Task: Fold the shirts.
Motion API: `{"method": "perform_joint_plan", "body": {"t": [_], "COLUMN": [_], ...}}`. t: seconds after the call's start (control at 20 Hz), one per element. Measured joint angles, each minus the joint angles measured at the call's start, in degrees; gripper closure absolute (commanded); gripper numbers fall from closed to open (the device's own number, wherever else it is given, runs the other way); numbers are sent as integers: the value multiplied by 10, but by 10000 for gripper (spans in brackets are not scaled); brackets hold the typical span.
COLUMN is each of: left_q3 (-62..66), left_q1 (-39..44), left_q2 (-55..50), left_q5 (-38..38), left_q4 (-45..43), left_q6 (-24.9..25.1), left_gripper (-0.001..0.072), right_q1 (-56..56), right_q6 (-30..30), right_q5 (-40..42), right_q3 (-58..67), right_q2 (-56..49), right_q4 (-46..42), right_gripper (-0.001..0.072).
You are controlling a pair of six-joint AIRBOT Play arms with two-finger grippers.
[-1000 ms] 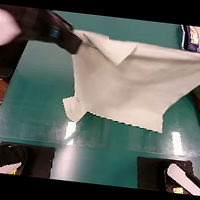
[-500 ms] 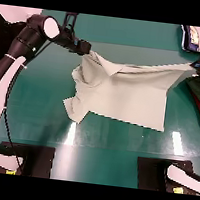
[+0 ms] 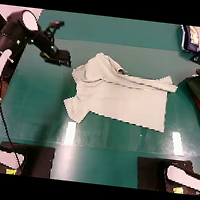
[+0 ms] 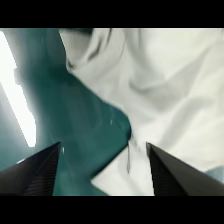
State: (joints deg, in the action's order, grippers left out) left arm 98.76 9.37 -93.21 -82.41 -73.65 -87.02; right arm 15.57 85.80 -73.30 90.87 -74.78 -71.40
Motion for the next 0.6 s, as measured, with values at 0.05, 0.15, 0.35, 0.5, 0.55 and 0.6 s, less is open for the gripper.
{"method": "perform_joint_plan", "body": {"t": [0.05, 0.15, 0.35, 0.5, 0.55, 0.6], "left_q3": [-16, -54, -164, -239, -260, -276], "left_q1": [4, 19, 61, 89, 96, 103], "left_q2": [0, 0, 26, 54, 60, 64], "left_q5": [-10, -18, 14, 54, 63, 72], "left_q4": [1, 2, 5, 7, 7, 7], "left_q6": [3, 9, 15, 16, 15, 15], "left_gripper": [94, 94, 94, 94, 94, 94], "right_q1": [-1, -5, -11, -13, -13, -14], "right_q6": [0, 0, -3, -3, -3, -3], "right_q5": [-18, -48, -68, -47, -36, -27], "right_q3": [3, 4, -45, -112, -134, -156], "right_q2": [0, 3, 49, 105, 123, 141], "right_q4": [-2, -3, -6, -6, -6, -6], "right_gripper": [185, 185, 187, 186, 187, 187]}}
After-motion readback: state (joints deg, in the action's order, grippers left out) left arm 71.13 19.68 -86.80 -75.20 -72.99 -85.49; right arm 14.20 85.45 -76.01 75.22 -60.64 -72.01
